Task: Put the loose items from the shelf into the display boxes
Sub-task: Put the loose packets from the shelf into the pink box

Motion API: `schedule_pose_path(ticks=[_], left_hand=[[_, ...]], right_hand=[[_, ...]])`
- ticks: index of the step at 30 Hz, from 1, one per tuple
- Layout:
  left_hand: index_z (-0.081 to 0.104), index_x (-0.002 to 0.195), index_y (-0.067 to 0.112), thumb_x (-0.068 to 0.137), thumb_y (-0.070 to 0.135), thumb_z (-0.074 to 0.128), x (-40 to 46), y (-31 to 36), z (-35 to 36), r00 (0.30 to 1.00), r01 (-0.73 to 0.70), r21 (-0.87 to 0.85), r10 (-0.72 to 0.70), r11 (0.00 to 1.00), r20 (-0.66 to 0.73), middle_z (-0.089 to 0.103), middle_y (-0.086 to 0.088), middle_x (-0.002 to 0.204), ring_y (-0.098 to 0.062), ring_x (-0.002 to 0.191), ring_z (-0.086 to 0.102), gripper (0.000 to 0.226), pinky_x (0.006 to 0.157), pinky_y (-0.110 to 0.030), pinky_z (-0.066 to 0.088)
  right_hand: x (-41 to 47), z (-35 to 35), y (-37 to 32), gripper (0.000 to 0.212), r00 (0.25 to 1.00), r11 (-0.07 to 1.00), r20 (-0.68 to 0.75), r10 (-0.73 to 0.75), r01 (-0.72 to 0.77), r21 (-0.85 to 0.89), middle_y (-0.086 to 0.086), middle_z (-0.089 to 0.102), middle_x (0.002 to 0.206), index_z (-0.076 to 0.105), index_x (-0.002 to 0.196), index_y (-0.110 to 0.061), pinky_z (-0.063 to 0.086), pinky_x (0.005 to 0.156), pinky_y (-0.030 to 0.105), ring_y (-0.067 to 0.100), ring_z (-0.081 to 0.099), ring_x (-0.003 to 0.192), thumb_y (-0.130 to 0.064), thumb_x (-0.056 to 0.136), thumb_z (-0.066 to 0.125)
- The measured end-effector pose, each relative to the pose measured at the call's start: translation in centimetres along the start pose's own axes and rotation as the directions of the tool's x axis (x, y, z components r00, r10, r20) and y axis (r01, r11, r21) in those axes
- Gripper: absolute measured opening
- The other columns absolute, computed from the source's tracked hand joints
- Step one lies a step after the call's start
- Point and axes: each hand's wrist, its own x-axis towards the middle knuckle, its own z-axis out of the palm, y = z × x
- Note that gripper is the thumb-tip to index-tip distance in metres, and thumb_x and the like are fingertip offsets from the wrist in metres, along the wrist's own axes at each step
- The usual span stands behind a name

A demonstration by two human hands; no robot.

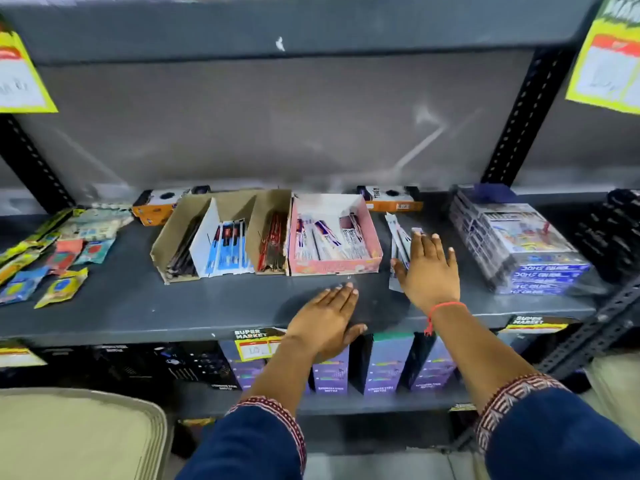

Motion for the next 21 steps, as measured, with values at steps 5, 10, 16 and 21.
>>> schedule_pose_path(ticks=[5,10,16,21], left_hand=[[0.006,0.147,0.008,0.094,0.055,0.007,0.8,-0.8,1.9,0.994,-0.057,-0.091,0.048,0.994,-0.101,0.006,-0.008,0.156,-0.022,0.142,0.004,0.071,0.11,-0.028,-0.012],[0.053,0.127,0.005,0.097,0.045,-0.003,1.0,-1.1,2.3,1.0,-0.012,-0.116,0.01,0.993,-0.021,0.057,-0.011,0.13,-0.024,0.118,0.054,0.076,0.101,-0.038,0.033],[0.057,0.125,0.009,0.097,0.045,-0.003,1.0,-1.0,2.1,1.0,-0.002,-0.118,-0.002,0.993,-0.03,0.06,-0.007,0.127,-0.02,0.116,0.056,0.075,0.097,-0.036,0.042],[0.056,0.126,0.01,0.097,0.047,-0.004,0.7,-1.1,1.9,0.999,0.011,-0.105,-0.015,0.994,-0.036,0.059,-0.006,0.128,-0.019,0.116,0.056,0.076,0.1,-0.035,0.036]], right_hand=[[3.4,0.3,0.1,0.041,0.997,0.998,0.043,0.065,-0.065,0.008,0.019,0.058,0.126,0.053,0.124,-0.004,0.045,0.093,0.043,0.036,0.053,0.119,-0.029,0.092,0.047],[5.5,0.2,-1.1,0.032,0.983,0.99,0.126,0.134,-0.138,0.03,0.02,0.063,0.12,0.064,0.112,-0.003,0.05,0.089,0.041,0.037,0.06,0.11,-0.018,0.089,0.048],[6.2,0.2,-1.3,0.03,0.969,0.976,0.132,0.211,-0.215,0.022,0.022,0.065,0.115,0.062,0.111,-0.001,0.05,0.084,0.039,0.039,0.062,0.105,-0.006,0.086,0.046],[6.5,0.2,-1.0,0.032,0.951,0.95,0.142,0.273,-0.29,0.117,0.025,0.063,0.118,0.06,0.113,0.003,0.05,0.084,0.039,0.041,0.061,0.106,-0.002,0.086,0.043]])
